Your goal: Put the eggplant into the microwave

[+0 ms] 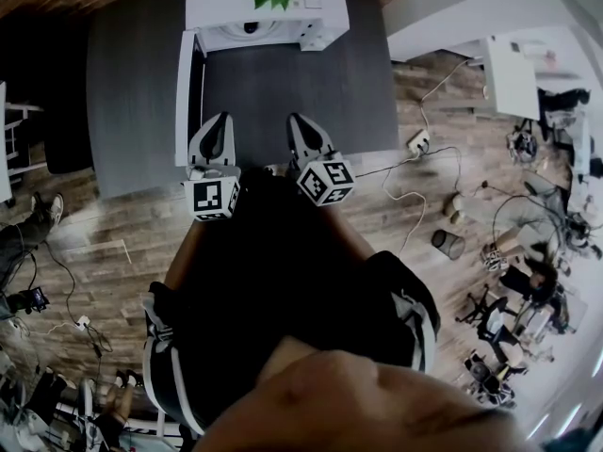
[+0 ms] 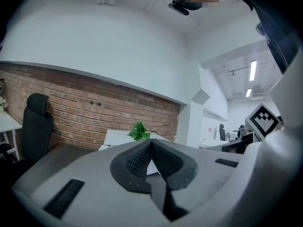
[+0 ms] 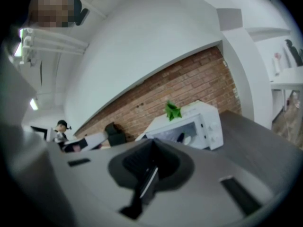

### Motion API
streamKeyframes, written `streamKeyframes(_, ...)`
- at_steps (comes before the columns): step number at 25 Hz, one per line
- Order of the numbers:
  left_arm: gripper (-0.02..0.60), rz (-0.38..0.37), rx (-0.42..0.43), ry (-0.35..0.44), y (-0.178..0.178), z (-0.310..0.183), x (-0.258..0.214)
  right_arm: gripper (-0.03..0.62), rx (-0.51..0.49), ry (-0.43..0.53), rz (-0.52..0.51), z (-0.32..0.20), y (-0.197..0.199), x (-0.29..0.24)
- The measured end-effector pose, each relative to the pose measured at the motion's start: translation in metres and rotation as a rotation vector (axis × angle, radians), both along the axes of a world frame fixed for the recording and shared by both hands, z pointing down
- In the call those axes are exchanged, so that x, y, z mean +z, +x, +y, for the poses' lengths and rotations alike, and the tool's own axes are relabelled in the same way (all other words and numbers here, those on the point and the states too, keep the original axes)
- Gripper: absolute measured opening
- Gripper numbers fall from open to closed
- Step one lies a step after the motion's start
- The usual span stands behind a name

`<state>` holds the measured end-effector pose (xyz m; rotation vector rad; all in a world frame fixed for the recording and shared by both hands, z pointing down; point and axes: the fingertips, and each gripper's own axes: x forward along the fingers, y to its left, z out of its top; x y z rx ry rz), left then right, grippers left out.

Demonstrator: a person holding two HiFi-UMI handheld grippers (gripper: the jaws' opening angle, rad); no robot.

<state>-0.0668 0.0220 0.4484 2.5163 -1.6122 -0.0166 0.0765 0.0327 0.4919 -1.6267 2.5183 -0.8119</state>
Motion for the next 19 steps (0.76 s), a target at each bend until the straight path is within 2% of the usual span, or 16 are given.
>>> streamKeyframes(4,0.037,-0.023,0.008,0.016,0.0025,0.0006,0.0009,0.032,-0.006,0.013,-0.005,0.0007,0.0014,-0.0022)
streamKeyframes(8,0.037,-0.005,0.009,-0.009,0.0061,-0.0018,0.0033,0.032,-0.001,0.016,-0.009,-0.0023,0.0039,0.0)
streamKeyframes(19,0.037,-0.013,0.007,-0.002,0.006,-0.0018,0.0015,0.032,-0.003,0.02,-0.002,-0.0025,0.0027,0.0004)
